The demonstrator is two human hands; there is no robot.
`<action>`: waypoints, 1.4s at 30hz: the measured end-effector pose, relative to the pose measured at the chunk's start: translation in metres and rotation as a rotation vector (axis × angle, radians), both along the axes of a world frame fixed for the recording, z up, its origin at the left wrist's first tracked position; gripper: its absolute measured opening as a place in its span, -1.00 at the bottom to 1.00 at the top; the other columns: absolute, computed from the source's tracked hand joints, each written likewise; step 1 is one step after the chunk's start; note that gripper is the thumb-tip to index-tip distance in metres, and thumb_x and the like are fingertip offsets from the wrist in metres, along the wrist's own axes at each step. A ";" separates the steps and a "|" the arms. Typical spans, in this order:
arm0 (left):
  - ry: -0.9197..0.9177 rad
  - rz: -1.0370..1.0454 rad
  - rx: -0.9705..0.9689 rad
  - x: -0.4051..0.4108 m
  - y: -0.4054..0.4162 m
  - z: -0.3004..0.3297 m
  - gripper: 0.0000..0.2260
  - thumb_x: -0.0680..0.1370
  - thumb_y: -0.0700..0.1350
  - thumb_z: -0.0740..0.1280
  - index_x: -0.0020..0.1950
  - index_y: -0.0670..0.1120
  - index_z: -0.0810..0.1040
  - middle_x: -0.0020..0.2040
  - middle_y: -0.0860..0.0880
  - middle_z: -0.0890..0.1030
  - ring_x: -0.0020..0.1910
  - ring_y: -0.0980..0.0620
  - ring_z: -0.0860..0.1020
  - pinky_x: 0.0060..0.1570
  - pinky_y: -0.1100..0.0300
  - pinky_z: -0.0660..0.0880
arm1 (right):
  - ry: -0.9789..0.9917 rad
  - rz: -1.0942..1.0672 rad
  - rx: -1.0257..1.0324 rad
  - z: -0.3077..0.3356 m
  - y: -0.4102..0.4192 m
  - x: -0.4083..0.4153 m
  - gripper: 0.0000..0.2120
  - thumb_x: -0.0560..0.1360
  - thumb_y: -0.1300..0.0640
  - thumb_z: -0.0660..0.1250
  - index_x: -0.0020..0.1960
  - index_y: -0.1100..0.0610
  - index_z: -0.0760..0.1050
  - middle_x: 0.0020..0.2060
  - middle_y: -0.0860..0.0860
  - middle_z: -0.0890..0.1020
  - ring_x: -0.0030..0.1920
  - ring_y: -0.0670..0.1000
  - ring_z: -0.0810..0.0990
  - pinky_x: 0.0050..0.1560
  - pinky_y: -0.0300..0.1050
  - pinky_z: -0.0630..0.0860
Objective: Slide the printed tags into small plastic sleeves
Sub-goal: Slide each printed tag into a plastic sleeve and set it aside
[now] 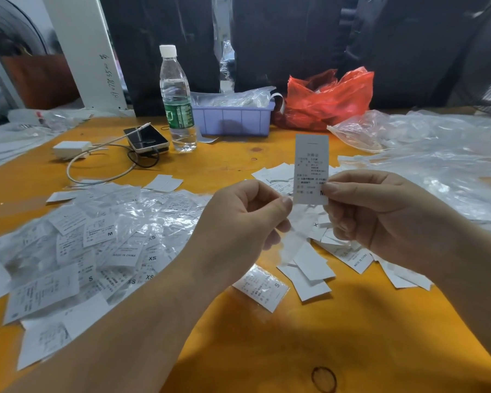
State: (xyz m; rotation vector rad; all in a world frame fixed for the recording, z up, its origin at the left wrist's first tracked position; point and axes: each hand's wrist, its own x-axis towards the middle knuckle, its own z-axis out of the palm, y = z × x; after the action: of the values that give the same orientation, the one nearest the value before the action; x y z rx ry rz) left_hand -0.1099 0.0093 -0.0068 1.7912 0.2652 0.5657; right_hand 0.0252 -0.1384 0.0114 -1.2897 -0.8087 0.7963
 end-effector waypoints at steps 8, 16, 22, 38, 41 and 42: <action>0.020 -0.003 0.024 0.000 -0.003 -0.001 -0.87 0.56 -0.08 0.37 -0.14 -0.09 0.61 -0.32 0.00 0.67 -0.41 0.11 0.57 -0.33 0.24 0.57 | 0.004 0.005 -0.010 0.003 -0.002 -0.002 -0.76 0.27 0.11 0.48 -0.10 0.18 0.68 -0.39 0.11 0.53 -0.45 -0.03 0.41 -0.39 -0.17 0.38; -0.007 0.003 -0.009 -0.001 -0.001 0.000 -0.88 0.57 -0.10 0.36 -0.12 -0.11 0.61 -0.31 -0.02 0.67 -0.40 0.07 0.57 -0.33 0.20 0.56 | 0.024 -0.027 -0.033 0.003 -0.002 -0.004 -0.72 0.27 0.14 0.43 -0.07 0.25 0.64 -0.39 0.14 0.54 -0.46 -0.02 0.42 -0.41 -0.19 0.40; -0.008 -0.003 -0.011 0.000 -0.001 0.000 -0.87 0.58 -0.09 0.33 -0.11 -0.10 0.61 -0.30 -0.02 0.67 -0.39 0.08 0.56 -0.32 0.21 0.56 | -0.018 -0.043 -0.061 0.004 -0.002 -0.006 -0.79 0.26 0.12 0.43 -0.16 0.21 0.67 -0.36 0.16 0.57 -0.45 -0.03 0.44 -0.41 -0.20 0.42; -0.026 -0.022 -0.006 0.001 -0.002 -0.002 -0.85 0.59 -0.06 0.33 -0.13 -0.06 0.60 -0.30 -0.03 0.67 -0.39 0.09 0.56 -0.33 0.24 0.56 | -0.100 -0.072 -0.127 0.007 -0.003 -0.007 -0.91 0.24 0.17 0.50 -0.26 0.14 0.67 -0.25 0.16 0.60 -0.41 -0.02 0.44 -0.38 -0.22 0.44; -0.025 -0.020 -0.009 0.001 -0.002 -0.002 -0.86 0.58 -0.06 0.33 -0.13 -0.08 0.61 -0.31 -0.03 0.67 -0.41 0.10 0.56 -0.34 0.25 0.55 | -0.104 -0.069 -0.131 0.007 -0.003 -0.006 -0.92 0.25 0.20 0.52 -0.26 0.14 0.67 -0.27 0.16 0.60 -0.41 -0.02 0.45 -0.38 -0.22 0.45; -0.025 -0.023 -0.013 0.002 -0.002 -0.002 -0.86 0.58 -0.06 0.33 -0.12 -0.08 0.61 -0.31 -0.03 0.67 -0.41 0.09 0.56 -0.34 0.25 0.55 | -0.106 -0.070 -0.132 0.007 -0.003 -0.006 -0.93 0.26 0.19 0.51 -0.26 0.13 0.67 -0.27 0.15 0.60 -0.40 -0.01 0.45 -0.37 -0.22 0.45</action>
State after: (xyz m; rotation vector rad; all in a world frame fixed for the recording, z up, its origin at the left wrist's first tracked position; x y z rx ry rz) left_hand -0.1083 0.0069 -0.0086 1.7708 0.2307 0.5689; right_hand 0.0193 -0.1417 0.0185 -1.4801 -0.8009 0.7404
